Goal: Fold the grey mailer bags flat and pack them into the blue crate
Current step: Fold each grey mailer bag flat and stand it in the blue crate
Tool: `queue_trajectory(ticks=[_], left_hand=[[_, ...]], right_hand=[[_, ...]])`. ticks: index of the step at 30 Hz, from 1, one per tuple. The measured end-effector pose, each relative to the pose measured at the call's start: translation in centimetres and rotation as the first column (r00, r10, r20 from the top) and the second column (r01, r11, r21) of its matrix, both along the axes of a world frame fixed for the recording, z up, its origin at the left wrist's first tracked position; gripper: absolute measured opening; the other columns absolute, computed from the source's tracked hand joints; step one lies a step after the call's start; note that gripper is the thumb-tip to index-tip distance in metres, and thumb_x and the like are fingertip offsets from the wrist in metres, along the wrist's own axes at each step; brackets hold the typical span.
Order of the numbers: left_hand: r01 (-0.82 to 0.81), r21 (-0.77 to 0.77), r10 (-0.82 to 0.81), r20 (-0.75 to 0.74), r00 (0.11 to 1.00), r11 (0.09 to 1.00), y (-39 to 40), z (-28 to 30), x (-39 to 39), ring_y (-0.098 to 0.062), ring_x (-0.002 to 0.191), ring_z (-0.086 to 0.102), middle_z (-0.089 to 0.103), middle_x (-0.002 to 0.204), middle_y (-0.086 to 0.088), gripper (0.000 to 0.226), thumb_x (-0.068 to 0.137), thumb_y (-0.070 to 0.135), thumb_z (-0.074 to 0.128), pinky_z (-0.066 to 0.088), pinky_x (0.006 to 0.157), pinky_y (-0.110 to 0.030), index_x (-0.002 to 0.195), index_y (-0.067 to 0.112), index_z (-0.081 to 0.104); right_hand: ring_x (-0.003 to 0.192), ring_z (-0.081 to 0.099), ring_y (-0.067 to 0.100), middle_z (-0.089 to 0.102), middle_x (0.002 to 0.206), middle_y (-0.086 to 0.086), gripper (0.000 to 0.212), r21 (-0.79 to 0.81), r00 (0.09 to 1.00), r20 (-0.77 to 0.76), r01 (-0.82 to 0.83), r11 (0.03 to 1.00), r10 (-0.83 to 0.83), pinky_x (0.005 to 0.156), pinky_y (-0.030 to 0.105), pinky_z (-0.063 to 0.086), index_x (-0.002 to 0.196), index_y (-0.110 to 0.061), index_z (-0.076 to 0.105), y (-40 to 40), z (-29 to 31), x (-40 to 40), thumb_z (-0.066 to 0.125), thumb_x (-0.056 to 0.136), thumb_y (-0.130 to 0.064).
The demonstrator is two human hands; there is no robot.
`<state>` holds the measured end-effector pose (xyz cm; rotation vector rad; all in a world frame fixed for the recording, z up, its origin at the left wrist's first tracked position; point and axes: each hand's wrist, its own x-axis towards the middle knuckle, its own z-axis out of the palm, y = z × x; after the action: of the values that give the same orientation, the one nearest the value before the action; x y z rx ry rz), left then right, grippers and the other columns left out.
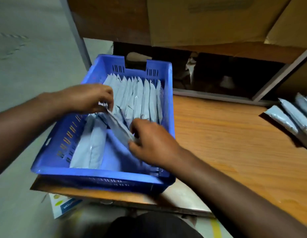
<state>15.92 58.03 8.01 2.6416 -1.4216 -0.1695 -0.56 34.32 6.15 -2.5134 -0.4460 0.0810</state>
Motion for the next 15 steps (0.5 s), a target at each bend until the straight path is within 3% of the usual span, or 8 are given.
queue_trajectory(ticks=[2, 6, 8, 10, 12, 14, 15], left_hand=[[0.014, 0.058, -0.010, -0.074, 0.997, 0.998, 1.0, -2.4, 0.7, 0.010, 0.076, 0.053, 0.053, 0.088, 0.017, 0.031, 0.075, -0.005, 0.081, 0.039, 0.071, -0.007, 0.085, 0.024, 0.074], [0.005, 0.132, 0.012, -0.128, 0.992, 0.991, 2.1, -5.1, 1.6, -0.008, 0.075, 0.060, 0.057, 0.088, 0.013, 0.033, 0.074, -0.010, 0.071, 0.049, 0.070, -0.025, 0.083, 0.021, 0.072], [0.029, 0.229, 0.000, -0.129, 0.992, 0.973, 2.3, -5.4, 1.6, -0.011, 0.083, 0.062, 0.059, 0.095, 0.012, 0.031, 0.078, -0.007, 0.069, 0.051, 0.076, -0.029, 0.091, 0.021, 0.072], [0.066, 0.368, -0.030, -0.102, 0.994, 0.927, 2.4, -5.4, 1.5, -0.014, 0.094, 0.063, 0.061, 0.107, 0.009, 0.025, 0.085, 0.001, 0.067, 0.050, 0.081, -0.029, 0.100, 0.022, 0.072], [0.067, 0.424, -0.043, -0.066, 0.997, 0.903, 2.1, -5.1, 1.4, -0.014, 0.101, 0.064, 0.062, 0.113, 0.010, 0.024, 0.089, 0.007, 0.065, 0.050, 0.082, -0.029, 0.102, 0.026, 0.072], [0.039, 0.468, -0.028, -0.030, 0.999, 0.883, 1.8, -4.7, 1.0, -0.012, 0.107, 0.063, 0.061, 0.116, 0.015, 0.026, 0.091, 0.013, 0.062, 0.051, 0.082, -0.029, 0.106, 0.031, 0.072], [0.025, 0.485, -0.020, -0.016, 1.000, 0.874, 1.7, -4.4, 0.7, -0.011, 0.109, 0.062, 0.062, 0.117, 0.016, 0.025, 0.093, 0.018, 0.061, 0.051, 0.082, -0.029, 0.109, 0.033, 0.072]], right_hand=[[0.089, 0.061, 0.031, 0.065, 0.095, 0.007, 0.023, -0.013, 0.990, -0.133, -0.038, 0.999, 0.036, 0.070, 0.038, 0.044, 0.100, -0.015, 0.055, 2.4, -1.0, 0.7, 0.071, 0.085, -0.023], [0.089, 0.060, 0.025, 0.067, 0.099, 0.006, 0.035, -0.016, 0.945, -0.319, -0.084, 0.996, 0.075, 0.073, 0.036, 0.044, 0.105, -0.014, 0.056, 6.1, -2.3, 2.2, 0.077, 0.087, -0.034], [0.109, 0.062, 0.024, 0.068, 0.122, 0.005, 0.049, -0.009, 0.872, -0.476, -0.133, 0.991, 0.112, 0.092, 0.036, 0.049, 0.125, -0.016, 0.056, 7.3, -2.5, 2.8, 0.069, 0.093, -0.051], [0.128, 0.056, 0.025, 0.058, 0.145, 0.007, 0.066, -0.030, 0.791, -0.598, -0.189, 0.982, 0.134, 0.109, 0.037, 0.043, 0.146, -0.013, 0.047, 7.9, -2.5, 3.4, 0.059, 0.099, -0.057], [0.110, 0.066, 0.031, 0.062, 0.137, 0.015, 0.063, -0.096, 0.756, -0.645, -0.226, 0.969, 0.113, 0.099, 0.040, 0.053, 0.143, -0.006, 0.047, 8.3, -3.0, 3.8, 0.061, 0.100, -0.051], [0.077, 0.067, 0.030, 0.069, 0.108, 0.019, 0.050, -0.153, 0.733, -0.677, -0.228, 0.962, 0.066, 0.073, 0.039, 0.060, 0.118, 0.002, 0.060, 8.9, -3.9, 4.3, 0.067, 0.098, -0.043], [0.072, 0.065, 0.030, 0.069, 0.095, 0.020, 0.045, -0.137, 0.707, -0.705, -0.217, 0.966, 0.059, 0.067, 0.038, 0.059, 0.104, 0.004, 0.065, 9.3, -4.3, 4.4, 0.070, 0.097, -0.040]])
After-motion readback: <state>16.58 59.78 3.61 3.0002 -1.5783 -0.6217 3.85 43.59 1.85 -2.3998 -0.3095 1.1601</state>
